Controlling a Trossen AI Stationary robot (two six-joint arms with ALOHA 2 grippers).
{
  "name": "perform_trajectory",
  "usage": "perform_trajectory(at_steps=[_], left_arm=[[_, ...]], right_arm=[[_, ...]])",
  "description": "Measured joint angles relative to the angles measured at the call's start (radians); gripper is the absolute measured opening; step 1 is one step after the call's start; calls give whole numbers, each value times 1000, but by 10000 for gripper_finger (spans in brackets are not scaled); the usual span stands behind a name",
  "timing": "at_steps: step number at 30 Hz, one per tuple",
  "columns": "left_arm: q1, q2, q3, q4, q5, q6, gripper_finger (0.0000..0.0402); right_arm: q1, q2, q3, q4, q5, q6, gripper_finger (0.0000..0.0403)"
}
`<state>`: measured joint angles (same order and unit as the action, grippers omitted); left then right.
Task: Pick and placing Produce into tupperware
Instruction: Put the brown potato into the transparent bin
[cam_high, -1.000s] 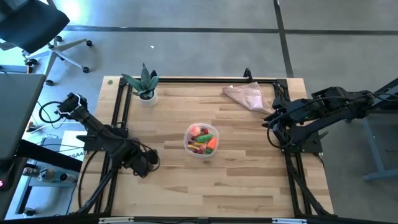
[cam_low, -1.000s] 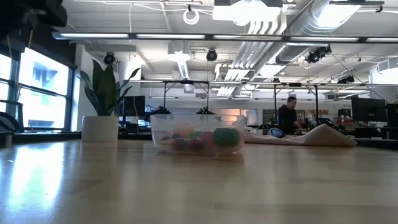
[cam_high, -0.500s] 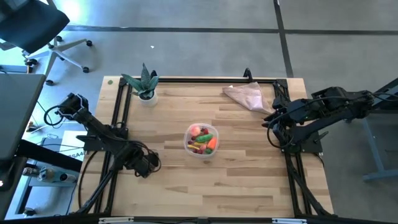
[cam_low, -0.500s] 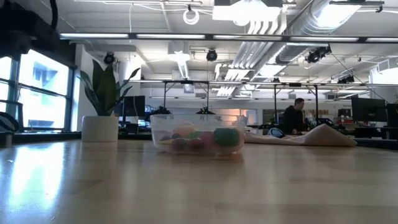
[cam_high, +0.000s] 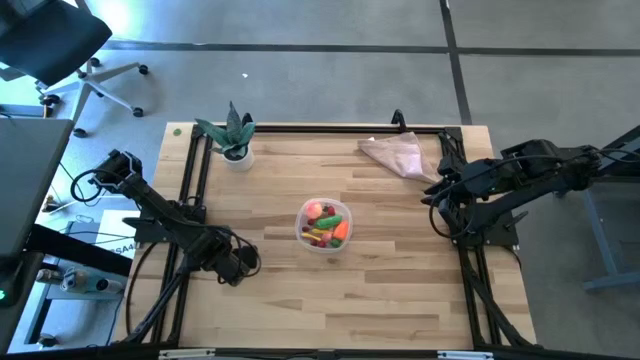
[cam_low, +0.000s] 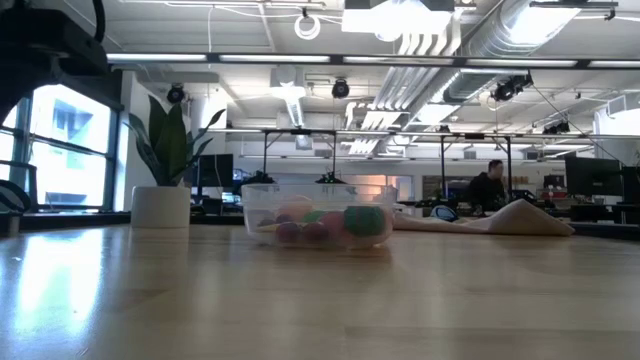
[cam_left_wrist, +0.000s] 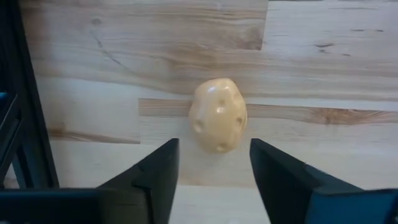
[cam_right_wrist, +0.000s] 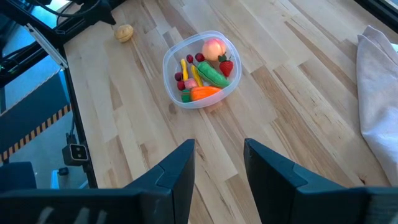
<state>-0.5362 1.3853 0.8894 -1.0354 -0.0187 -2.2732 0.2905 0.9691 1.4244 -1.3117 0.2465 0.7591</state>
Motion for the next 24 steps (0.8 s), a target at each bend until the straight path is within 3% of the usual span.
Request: perform_trajectory(at_steps=[8, 24], left_arm=[[0, 7, 0, -4, -32, 43, 252], [0, 79, 0, 49, -4, 41, 260]], right_arm=[[0, 0, 0, 0, 0, 0, 130], [0, 0, 0, 0, 0, 0, 130]])
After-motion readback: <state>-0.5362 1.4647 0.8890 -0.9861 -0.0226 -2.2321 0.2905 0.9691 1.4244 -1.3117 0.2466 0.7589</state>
